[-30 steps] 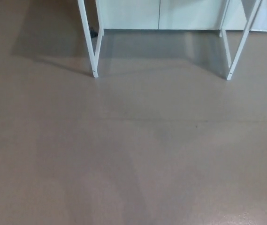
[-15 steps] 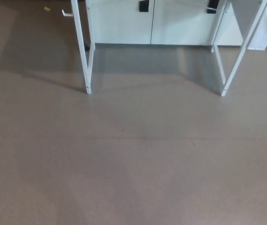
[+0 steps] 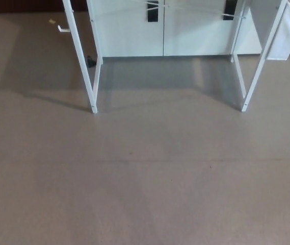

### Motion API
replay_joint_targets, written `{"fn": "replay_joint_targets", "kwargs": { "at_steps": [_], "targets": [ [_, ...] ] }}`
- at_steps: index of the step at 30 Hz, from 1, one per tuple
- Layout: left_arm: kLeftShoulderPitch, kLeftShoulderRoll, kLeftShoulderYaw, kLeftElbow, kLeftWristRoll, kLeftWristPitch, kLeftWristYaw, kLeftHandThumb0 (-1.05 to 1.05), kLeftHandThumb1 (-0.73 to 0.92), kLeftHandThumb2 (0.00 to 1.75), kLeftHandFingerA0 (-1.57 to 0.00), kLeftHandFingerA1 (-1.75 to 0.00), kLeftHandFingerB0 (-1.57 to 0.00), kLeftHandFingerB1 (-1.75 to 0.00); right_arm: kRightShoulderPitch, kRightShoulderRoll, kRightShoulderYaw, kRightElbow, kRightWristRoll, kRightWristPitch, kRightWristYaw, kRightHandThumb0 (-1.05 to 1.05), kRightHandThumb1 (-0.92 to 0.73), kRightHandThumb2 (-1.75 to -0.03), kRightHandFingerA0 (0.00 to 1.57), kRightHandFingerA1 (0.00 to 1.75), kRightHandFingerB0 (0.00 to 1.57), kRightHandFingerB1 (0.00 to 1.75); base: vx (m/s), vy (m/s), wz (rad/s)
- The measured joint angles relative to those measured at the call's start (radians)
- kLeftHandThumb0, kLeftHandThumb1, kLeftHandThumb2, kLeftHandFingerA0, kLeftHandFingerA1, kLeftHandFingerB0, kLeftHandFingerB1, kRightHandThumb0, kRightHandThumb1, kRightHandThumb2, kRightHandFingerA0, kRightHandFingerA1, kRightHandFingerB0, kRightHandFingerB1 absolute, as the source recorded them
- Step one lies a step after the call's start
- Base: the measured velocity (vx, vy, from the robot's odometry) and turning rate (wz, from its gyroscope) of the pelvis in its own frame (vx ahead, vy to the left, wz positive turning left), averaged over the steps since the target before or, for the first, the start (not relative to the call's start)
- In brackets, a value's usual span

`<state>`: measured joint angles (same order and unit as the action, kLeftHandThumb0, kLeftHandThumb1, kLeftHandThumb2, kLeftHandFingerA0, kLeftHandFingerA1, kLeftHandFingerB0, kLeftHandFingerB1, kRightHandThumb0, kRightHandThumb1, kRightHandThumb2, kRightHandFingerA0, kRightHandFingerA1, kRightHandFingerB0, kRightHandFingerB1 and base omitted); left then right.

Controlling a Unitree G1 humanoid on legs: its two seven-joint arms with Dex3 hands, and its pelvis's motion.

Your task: The robot walk towards a table in front and uses its left hand to pick up the pot from the base and places it on the table

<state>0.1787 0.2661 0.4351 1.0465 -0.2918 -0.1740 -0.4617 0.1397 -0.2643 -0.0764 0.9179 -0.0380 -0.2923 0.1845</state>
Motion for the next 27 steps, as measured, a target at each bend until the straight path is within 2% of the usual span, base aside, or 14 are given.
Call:
{"fn": "replay_joint_targets", "kwargs": {
  "at_steps": [8, 16, 17, 18, 20, 21, 22, 24, 25, 27],
  "targets": [
    [-0.004, 0.011, -0.024, 0.014, 0.010, -0.009, 0.013, -0.15, 0.48, 0.55, -0.40, -0.37, -0.32, -0.32, 0.002, 0.001, 0.008, -0.004, -0.006, -0.001, -0.007, -0.28, -0.59, -0.57, 0.59, 0.45, 0.33, 0.35, 0.17, 0.238, -0.11],
    [0.001, 0.013, -0.063, 0.006, 0.031, -0.042, 0.044, -0.15, 0.49, 0.56, -0.37, -0.37, -0.31, -0.32, -0.006, 0.001, 0.012, 0.009, -0.010, -0.005, -0.008, -0.27, -0.58, -0.57, 0.55, 0.44, 0.33, 0.35, 0.25, 0.020, 0.09],
    [0.006, 0.013, -0.068, 0.002, 0.035, -0.045, 0.047, -0.10, 0.34, 0.78, -0.29, -0.52, -0.18, -0.46, -0.006, 0.001, 0.012, 0.008, -0.011, -0.005, -0.008, -0.27, -0.58, -0.57, 0.56, 0.45, 0.33, 0.35, 0.23, -0.130, 0.18],
    [0.009, 0.013, -0.070, -0.001, 0.036, -0.046, 0.049, -0.14, 0.50, 0.56, -0.37, -0.37, -0.31, -0.32, -0.006, 0.001, 0.012, 0.009, -0.010, -0.005, -0.008, -0.26, -0.58, -0.57, 0.56, 0.45, 0.33, 0.35, 0.28, -0.150, 0.12],
    [0.016, 0.010, -0.073, -0.008, 0.038, -0.049, 0.055, -0.14, 0.49, 0.54, -0.39, -0.36, -0.31, -0.31, -0.009, 0.003, 0.011, 0.015, -0.010, -0.004, -0.008, -0.26, -0.58, -0.57, 0.56, 0.45, 0.33, 0.35, 0.39, -0.184, -0.26],
    [0.015, 0.012, -0.076, -0.012, 0.040, -0.052, 0.058, -0.14, 0.49, 0.55, -0.37, -0.37, -0.31, -0.32, -0.013, 0.007, 0.013, 0.015, -0.011, -0.004, -0.007, -0.28, -0.58, -0.58, 0.56, 0.46, 0.34, 0.36, 0.34, -0.140, 0.50],
    [0.010, 0.007, -0.078, -0.013, 0.040, -0.053, 0.059, -0.09, 0.34, 0.79, -0.28, -0.52, -0.18, -0.46, -0.015, 0.000, 0.011, 0.015, -0.010, -0.006, -0.007, -0.27, -0.58, -0.57, 0.56, 0.45, 0.34, 0.36, 0.34, -0.127, 0.61],
    [0.000, 0.004, -0.079, -0.015, 0.040, -0.053, 0.059, -0.10, 0.34, 0.79, -0.27, -0.52, -0.18, -0.46, -0.027, -0.011, 0.008, 0.017, -0.010, -0.007, -0.010, -0.27, -0.58, -0.57, 0.56, 0.44, 0.33, 0.35, 0.28, -0.118, 0.01],
    [-0.001, 0.004, -0.079, -0.015, 0.040, -0.054, 0.059, -0.15, 0.49, 0.54, -0.40, -0.36, -0.31, -0.31, -0.034, -0.011, 0.008, 0.018, -0.010, -0.008, -0.011, -0.27, -0.58, -0.57, 0.57, 0.44, 0.33, 0.35, 0.27, -0.064, 0.00],
    [0.001, 0.004, -0.082, -0.015, 0.042, -0.058, 0.062, -0.15, 0.50, 0.55, -0.39, -0.36, -0.31, -0.31, -0.037, -0.011, 0.009, 0.017, -0.010, -0.008, -0.013, -0.27, -0.59, -0.57, 0.56, 0.43, 0.33, 0.35, 0.28, -0.043, -0.01]
  ]
}}
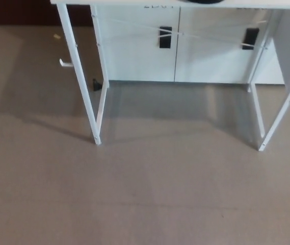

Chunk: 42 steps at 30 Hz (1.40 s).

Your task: The robot walk towards a table in front and uses its left hand to pick up the pot from the base and places it on the table

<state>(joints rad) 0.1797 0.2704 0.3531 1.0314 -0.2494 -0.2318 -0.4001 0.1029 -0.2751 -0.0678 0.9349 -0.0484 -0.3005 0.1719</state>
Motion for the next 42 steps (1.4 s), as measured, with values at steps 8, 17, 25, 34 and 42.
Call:
{"fn": "replay_joint_targets", "kwargs": {
  "at_steps": [8, 17, 25, 34, 42],
  "targets": [
    [0.007, 0.002, 0.000, 0.012, 0.002, -0.006, 0.002, -0.15, 0.50, 0.55, -0.38, -0.36, -0.31, -0.31, 0.010, 0.001, 0.010, 0.010, -0.004, 0.000, -0.008, -0.24, -0.56, -0.56, 0.54, 0.43, 0.34, 0.35, 0.34, 0.129, -0.04],
    [0.007, 0.015, -0.039, 0.010, 0.032, -0.040, 0.043, -0.21, 0.47, 0.54, -0.40, -0.36, -0.33, -0.32, 0.002, 0.004, 0.020, 0.014, -0.009, -0.009, -0.010, -0.27, -0.56, -0.56, 0.49, 0.42, 0.34, 0.35, 0.27, 0.092, -0.01],
    [0.023, 0.021, -0.068, 0.033, 0.060, -0.064, 0.073, -0.30, 0.42, 0.58, -0.38, -0.38, -0.32, -0.35, 0.009, 0.006, 0.018, 0.008, -0.013, -0.011, -0.010, -0.28, -0.56, -0.56, 0.48, 0.41, 0.34, 0.35, 0.21, -0.244, 0.12],
    [-0.085, 0.007, -0.088, 0.094, 0.086, -0.071, 0.107, -0.29, 0.45, 0.60, -0.30, -0.39, -0.26, -0.34, 0.013, -0.003, 0.014, 0.009, -0.013, -0.013, -0.013, -0.26, -0.56, -0.56, 0.49, 0.42, 0.35, 0.36, 0.07, -0.079, -0.02],
    [-0.133, 0.012, -0.096, 0.128, 0.094, -0.071, 0.142, -0.26, 0.46, 0.59, -0.29, -0.38, -0.26, -0.34, 0.010, 0.003, 0.016, 0.014, -0.015, -0.013, -0.012, -0.27, -0.57, -0.57, 0.50, 0.42, 0.35, 0.36, 0.14, 0.060, -0.01]
  ]
}}
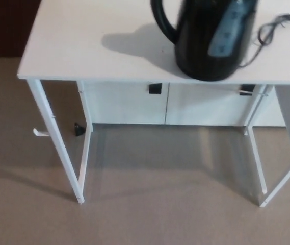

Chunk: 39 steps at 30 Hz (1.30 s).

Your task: The robot walk towards a table in front and uses its left hand to pick up the pot from the base and places it on the table

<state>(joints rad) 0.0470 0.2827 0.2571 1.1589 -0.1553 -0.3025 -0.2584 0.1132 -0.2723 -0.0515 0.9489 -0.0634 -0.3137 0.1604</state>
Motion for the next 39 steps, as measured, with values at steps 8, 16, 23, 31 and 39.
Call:
{"fn": "replay_joint_targets", "kwargs": {
  "at_steps": [8, 16, 23, 31, 39],
  "targets": [
    [-0.002, 0.000, -0.001, 0.017, 0.002, 0.000, 0.012, -0.28, 0.44, 0.59, -0.30, -0.39, -0.26, -0.34, -0.006, 0.000, 0.000, 0.003, -0.005, -0.002, 0.000, -0.27, -0.57, -0.57, 0.50, 0.42, 0.35, 0.36, 0.15, -0.037, 0.10],
    [-0.014, -0.004, -0.007, 0.023, 0.011, 0.000, 0.016, -0.27, 0.45, 0.58, -0.31, -0.38, -0.28, -0.33, -0.016, -0.007, 0.000, 0.001, -0.008, 0.001, -0.006, -0.26, -0.57, -0.57, 0.49, 0.42, 0.34, 0.35, 0.13, -0.200, 0.06],
    [-0.010, -0.004, -0.005, 0.024, 0.017, 0.000, 0.016, -0.23, 0.47, 0.58, -0.28, -0.38, -0.26, -0.33, -0.015, -0.008, 0.004, 0.005, -0.010, 0.001, -0.009, -0.26, -0.58, -0.57, 0.47, 0.41, 0.34, 0.35, 0.15, 0.112, -0.12],
    [-0.011, 0.003, 0.006, 0.018, 0.017, 0.000, 0.017, -0.26, 0.45, 0.59, -0.31, -0.39, -0.27, -0.34, -0.014, 0.002, 0.008, 0.005, -0.013, 0.000, -0.010, -0.25, -0.57, -0.57, 0.50, 0.42, 0.36, 0.36, 0.18, 0.282, -0.04],
    [-0.010, 0.004, 0.005, 0.024, 0.018, 0.000, 0.018, -0.26, 0.44, 0.58, -0.32, -0.40, -0.27, -0.34, -0.016, 0.002, 0.011, 0.009, -0.015, -0.003, -0.011, -0.27, -0.58, -0.57, 0.48, 0.41, 0.37, 0.36, 0.12, -0.025, 0.05]
  ]
}}
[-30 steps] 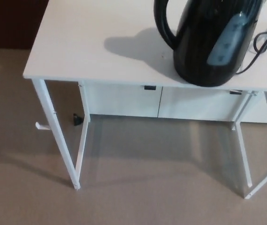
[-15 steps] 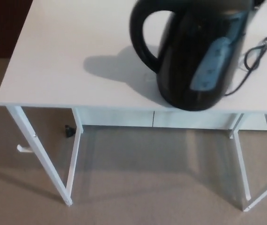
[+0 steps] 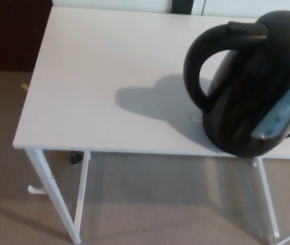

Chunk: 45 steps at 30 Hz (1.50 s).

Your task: The robot walk towards a table in front and uses its left hand to pick up the pot from the base and places it on the table

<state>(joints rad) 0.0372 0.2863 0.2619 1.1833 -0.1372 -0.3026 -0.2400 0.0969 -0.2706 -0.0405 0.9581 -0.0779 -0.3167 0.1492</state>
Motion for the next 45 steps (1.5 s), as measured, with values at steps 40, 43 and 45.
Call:
{"fn": "replay_joint_targets", "kwargs": {
  "at_steps": [40, 43, 45],
  "targets": [
    [0.008, -0.007, 0.036, -0.003, -0.007, 0.001, -0.014, -0.11, 0.54, 0.61, -0.12, -0.35, -0.10, -0.19, -0.011, -0.011, 0.033, 0.021, -0.037, -0.007, -0.028, -0.28, -0.59, -0.58, 0.51, 0.43, 0.42, 0.37, 0.02, -0.020, -0.01],
    [-0.002, -0.003, 0.135, -0.019, -0.053, 0.019, -0.026, -0.07, 0.54, 0.55, -0.12, -0.36, -0.11, -0.25, -0.004, -0.010, 0.033, 0.019, -0.037, -0.009, -0.029, -0.28, -0.60, -0.58, 0.52, 0.42, 0.40, 0.37, 0.00, 0.000, 0.00],
    [-0.008, 0.001, 0.200, -0.043, -0.083, 0.024, -0.021, -0.11, 0.53, 0.56, -0.15, -0.34, -0.11, -0.26, 0.001, -0.010, 0.033, 0.017, -0.037, -0.009, -0.029, -0.35, -0.52, -0.69, 0.47, 0.48, 0.38, 0.44, 0.00, 0.000, 0.00]
  ]
}}
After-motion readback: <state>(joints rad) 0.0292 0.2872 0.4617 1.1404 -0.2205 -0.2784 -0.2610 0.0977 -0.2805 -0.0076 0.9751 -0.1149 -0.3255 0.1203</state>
